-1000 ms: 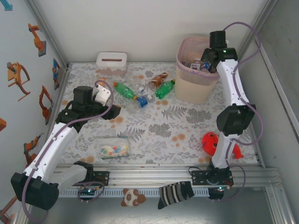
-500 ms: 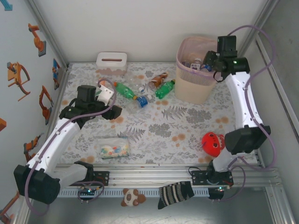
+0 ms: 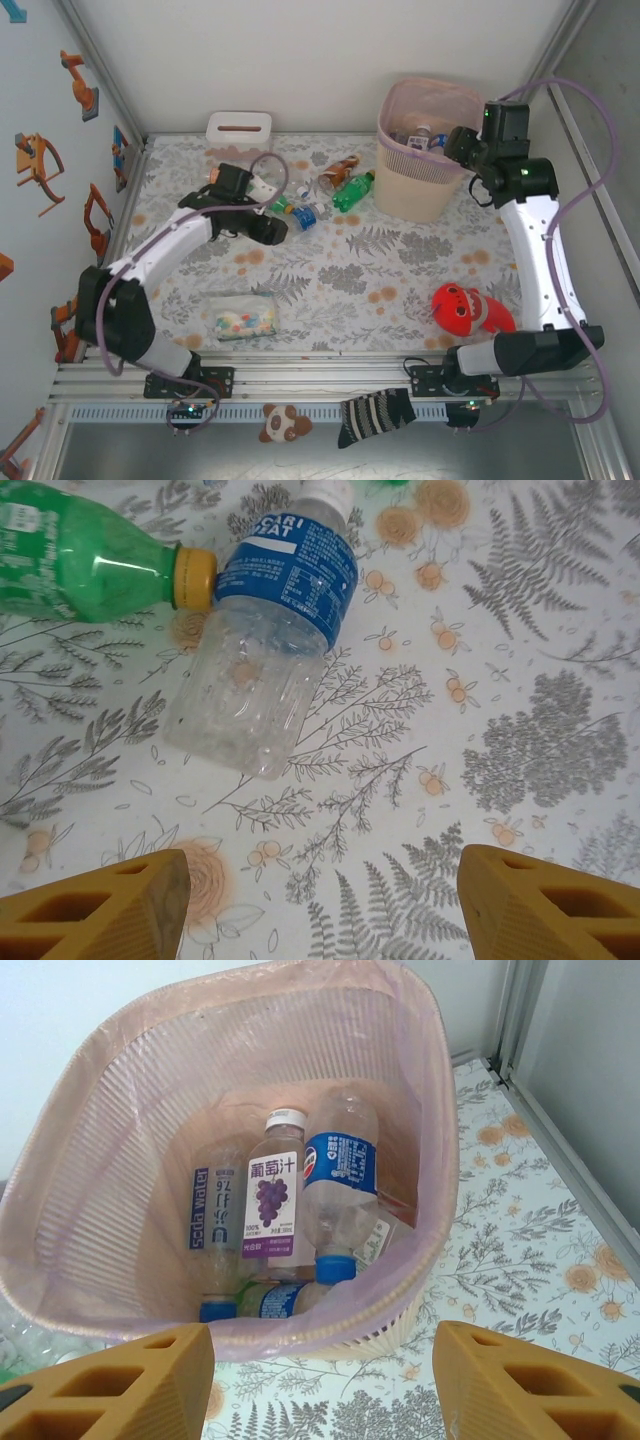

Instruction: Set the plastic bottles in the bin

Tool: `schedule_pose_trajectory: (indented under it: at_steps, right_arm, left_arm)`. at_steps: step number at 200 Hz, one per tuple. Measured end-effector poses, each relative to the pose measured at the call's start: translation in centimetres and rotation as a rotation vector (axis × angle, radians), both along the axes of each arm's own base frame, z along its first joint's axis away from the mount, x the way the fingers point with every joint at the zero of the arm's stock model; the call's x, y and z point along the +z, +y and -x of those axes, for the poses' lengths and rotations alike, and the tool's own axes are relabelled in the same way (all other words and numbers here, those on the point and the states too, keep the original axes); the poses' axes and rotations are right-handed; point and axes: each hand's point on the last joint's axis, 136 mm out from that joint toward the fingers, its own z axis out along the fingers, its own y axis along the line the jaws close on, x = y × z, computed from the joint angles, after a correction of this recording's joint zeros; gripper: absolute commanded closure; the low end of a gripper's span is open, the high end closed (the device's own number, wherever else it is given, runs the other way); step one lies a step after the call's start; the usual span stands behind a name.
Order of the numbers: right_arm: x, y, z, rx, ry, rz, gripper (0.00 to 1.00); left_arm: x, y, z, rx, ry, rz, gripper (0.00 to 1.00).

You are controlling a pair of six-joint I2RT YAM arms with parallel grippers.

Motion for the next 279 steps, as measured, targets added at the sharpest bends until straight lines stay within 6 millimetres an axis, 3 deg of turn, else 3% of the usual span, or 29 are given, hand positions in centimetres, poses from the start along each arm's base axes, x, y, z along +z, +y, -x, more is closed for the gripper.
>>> schedule_pose_trajectory:
  at_steps: [35,91,164,244,279]
  right_arm:
    - [0.2,-0.1,0.8,0.000,-0.008,-0.001,0.41]
    - [0.1,-0.2,1.5,0.000,-0.008,-0.001,0.41]
    - [0.1,-0.2,1.6,0.000,-0.008,-0.002,0.44]
    - [0.0,-0.1,1.7,0.003,-0.001,-0.003,0.46]
    - [0.0,-0.1,1.7,0.006,-0.001,-0.005,0.47]
  left_arm:
    - [-2.8,-1.7,-2.5,-0.045,0.019,-0.127,0.29]
    - [-5.4,-1.7,-5.4,-0.083,0.034,-0.265,0.29]
    - [-8.6,-1.8,-6.0,-0.129,0.112,-0.318,0.29]
    - [-10.7,-2.1,-5.4,-0.147,0.191,-0.298,0.29]
    - [-11.0,-2.3,-5.2,-0.152,0.205,-0.288,0.34]
